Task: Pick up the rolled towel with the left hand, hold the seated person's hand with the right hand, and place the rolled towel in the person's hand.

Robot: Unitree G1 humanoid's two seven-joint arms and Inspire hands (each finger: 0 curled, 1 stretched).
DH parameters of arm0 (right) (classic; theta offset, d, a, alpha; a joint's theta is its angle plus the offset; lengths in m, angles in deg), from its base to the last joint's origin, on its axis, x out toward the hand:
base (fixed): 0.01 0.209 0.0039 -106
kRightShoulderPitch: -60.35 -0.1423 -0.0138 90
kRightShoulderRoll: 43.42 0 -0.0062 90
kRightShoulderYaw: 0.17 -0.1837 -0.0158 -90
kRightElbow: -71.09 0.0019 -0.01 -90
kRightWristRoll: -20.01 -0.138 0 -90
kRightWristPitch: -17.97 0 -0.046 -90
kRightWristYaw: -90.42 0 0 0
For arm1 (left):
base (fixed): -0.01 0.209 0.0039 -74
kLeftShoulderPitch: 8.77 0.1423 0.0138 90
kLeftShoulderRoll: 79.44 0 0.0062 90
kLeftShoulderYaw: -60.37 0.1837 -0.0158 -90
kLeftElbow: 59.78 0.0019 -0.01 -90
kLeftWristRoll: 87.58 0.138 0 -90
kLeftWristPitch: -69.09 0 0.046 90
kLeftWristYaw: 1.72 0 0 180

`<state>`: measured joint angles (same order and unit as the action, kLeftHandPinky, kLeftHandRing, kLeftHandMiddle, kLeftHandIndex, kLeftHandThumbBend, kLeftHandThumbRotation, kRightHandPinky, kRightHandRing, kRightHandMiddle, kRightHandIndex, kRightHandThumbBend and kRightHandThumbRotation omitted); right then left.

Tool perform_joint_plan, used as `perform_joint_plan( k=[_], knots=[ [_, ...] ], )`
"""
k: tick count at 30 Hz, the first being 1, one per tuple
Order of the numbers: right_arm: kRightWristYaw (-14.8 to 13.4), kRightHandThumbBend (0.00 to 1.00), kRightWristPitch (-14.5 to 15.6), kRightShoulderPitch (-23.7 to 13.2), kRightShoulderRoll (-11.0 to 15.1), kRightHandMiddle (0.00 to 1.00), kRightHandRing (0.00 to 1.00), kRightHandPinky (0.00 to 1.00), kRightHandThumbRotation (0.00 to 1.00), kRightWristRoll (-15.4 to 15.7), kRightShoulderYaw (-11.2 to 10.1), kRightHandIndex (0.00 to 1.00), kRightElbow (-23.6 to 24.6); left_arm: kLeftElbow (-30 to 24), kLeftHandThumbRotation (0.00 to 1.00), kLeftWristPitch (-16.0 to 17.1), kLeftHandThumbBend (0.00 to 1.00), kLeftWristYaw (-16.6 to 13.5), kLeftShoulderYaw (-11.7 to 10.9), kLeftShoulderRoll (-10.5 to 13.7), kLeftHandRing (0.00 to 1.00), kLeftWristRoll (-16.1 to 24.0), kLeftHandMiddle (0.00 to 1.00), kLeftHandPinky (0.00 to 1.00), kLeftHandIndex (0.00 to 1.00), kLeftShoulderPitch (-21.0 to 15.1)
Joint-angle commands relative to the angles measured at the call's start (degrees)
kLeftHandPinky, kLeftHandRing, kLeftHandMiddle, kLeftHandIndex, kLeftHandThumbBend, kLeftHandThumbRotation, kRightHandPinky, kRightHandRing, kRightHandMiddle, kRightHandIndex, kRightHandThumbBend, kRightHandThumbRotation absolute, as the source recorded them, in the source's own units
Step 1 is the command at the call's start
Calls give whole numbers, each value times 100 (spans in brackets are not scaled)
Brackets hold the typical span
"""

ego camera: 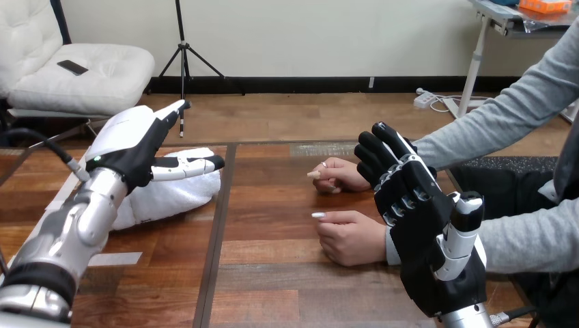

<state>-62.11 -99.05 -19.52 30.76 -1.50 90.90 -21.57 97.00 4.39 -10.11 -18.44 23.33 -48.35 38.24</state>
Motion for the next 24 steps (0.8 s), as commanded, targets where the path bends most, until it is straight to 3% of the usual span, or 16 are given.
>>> perform_joint_plan(
  k=[1, 18, 24],
  knots=[
    [40, 97, -182, -576, -31, 92, 94, 100, 100, -67, -95, 91, 30, 369, 72, -348, 76, -124, 296, 136, 93, 157, 95, 87, 95, -1146],
    [106, 96, -195, -580, -24, 92, 94, 100, 100, -106, -129, 91, 39, 778, 76, -1025, 78, -59, 639, 6, 91, 255, 93, 84, 93, -1485],
    [127, 97, -174, -571, -24, 91, 93, 100, 100, -102, -147, 90, 64, 857, 77, -1230, 78, 24, 733, -39, 93, 230, 95, 88, 95, -1541]
  ],
)
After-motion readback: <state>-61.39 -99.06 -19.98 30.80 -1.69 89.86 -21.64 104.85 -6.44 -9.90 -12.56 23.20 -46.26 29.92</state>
